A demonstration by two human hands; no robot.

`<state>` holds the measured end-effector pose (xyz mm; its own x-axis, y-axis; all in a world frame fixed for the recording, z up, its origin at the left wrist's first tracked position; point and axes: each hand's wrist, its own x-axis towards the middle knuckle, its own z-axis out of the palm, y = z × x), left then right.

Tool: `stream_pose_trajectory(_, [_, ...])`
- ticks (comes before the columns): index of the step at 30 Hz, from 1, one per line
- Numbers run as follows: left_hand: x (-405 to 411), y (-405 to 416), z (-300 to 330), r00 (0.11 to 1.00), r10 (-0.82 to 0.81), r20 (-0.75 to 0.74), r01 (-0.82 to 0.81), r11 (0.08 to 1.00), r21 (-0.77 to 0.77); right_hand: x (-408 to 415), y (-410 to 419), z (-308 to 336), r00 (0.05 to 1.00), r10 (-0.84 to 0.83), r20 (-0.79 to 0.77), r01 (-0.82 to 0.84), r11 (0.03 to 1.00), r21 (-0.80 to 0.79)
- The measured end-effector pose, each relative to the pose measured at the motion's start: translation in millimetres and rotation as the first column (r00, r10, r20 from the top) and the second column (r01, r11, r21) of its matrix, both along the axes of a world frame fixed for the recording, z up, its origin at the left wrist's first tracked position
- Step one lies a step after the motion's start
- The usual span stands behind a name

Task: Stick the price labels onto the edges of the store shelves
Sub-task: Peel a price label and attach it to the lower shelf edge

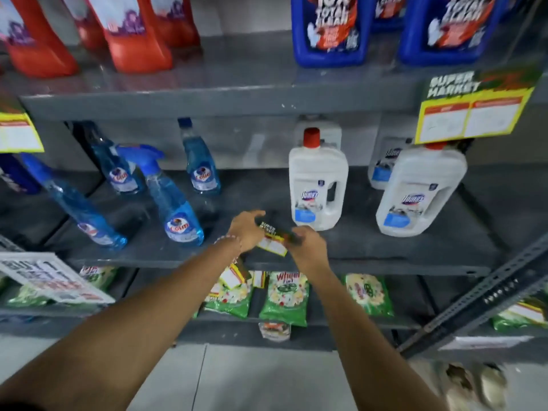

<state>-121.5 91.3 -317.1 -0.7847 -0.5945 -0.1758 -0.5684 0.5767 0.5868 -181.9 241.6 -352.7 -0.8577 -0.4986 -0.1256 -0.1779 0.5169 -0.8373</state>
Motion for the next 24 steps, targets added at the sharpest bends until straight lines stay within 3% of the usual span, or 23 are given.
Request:
stream_pose_trajectory(5, [-23, -1, -11, 0.995, 0.075, 0.061, -0.082, 0.989, 0.124, -4, -24, -17, 0.994, 0.061, -0.096, -0.039, 0.975, 0.218])
stream_pose_trajectory(8, [-26, -10, -21, 0.976, 0.219, -0.006, -0.214, 0.96, 0.178, -7, -27, -22, 0.998, 0.029, -0.056, -0.017, 0.979, 0.205])
stream_pose_trajectory(11, [-22, -13, -25, 0.97, 0.243, -0.028, -0.239, 0.965, 0.106, -6, -25, -22, 0.999, 0.014, -0.041, -0.008, 0.99, 0.143])
stream_pose_trajectory(16, [0, 16, -18, 0.996, 0.084, -0.006, -0.084, 0.988, -0.128, 6, -1, -22, 0.996, -0.087, 0.002, 0.087, 0.995, -0.053])
stream_pose_trajectory(19, [12, 51, -25, 0.999, 0.048, -0.021, -0.049, 0.996, -0.076, 19, 35, -29, 0.977, -0.213, -0.034, 0.21, 0.975, -0.068])
stream_pose_trajectory(24, [2, 128, -43, 0.976, -0.204, -0.074, 0.194, 0.973, -0.123, 15, 109, -60, 0.939, -0.328, -0.101, 0.313, 0.939, -0.143])
